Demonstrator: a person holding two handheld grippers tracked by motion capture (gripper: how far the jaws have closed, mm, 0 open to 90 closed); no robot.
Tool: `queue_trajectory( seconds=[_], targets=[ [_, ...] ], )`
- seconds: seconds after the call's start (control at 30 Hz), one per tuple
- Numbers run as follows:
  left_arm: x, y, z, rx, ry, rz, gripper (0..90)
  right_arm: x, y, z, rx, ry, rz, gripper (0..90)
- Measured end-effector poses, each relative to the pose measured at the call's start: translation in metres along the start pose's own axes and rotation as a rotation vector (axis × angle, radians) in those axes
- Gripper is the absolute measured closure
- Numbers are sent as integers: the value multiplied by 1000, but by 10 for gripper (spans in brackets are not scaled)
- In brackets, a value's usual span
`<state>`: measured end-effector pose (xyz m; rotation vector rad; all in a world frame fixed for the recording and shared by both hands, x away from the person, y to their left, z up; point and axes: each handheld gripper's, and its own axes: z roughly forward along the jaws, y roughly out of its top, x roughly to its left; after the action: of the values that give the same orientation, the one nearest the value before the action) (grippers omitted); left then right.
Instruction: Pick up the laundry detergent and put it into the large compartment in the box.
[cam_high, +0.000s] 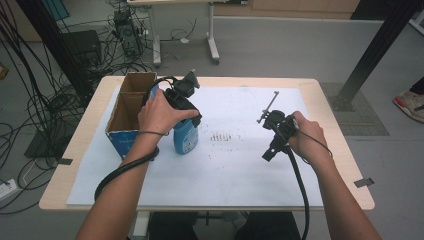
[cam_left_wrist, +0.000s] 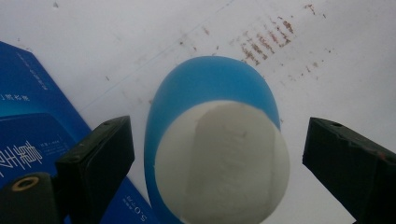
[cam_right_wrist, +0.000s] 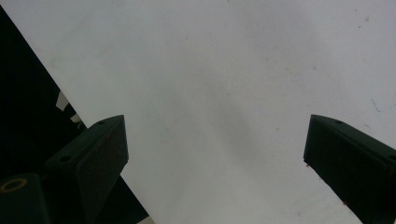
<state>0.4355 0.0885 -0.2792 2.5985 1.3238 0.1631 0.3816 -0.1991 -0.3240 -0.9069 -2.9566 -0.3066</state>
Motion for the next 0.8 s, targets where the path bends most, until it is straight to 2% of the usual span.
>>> queue_trajectory(
  seconds=[0.8],
  targets=[
    [-1, 1, -1, 3, -7, -2, 96, 0, 0, -2, 0, -3, 8, 62]
  ],
)
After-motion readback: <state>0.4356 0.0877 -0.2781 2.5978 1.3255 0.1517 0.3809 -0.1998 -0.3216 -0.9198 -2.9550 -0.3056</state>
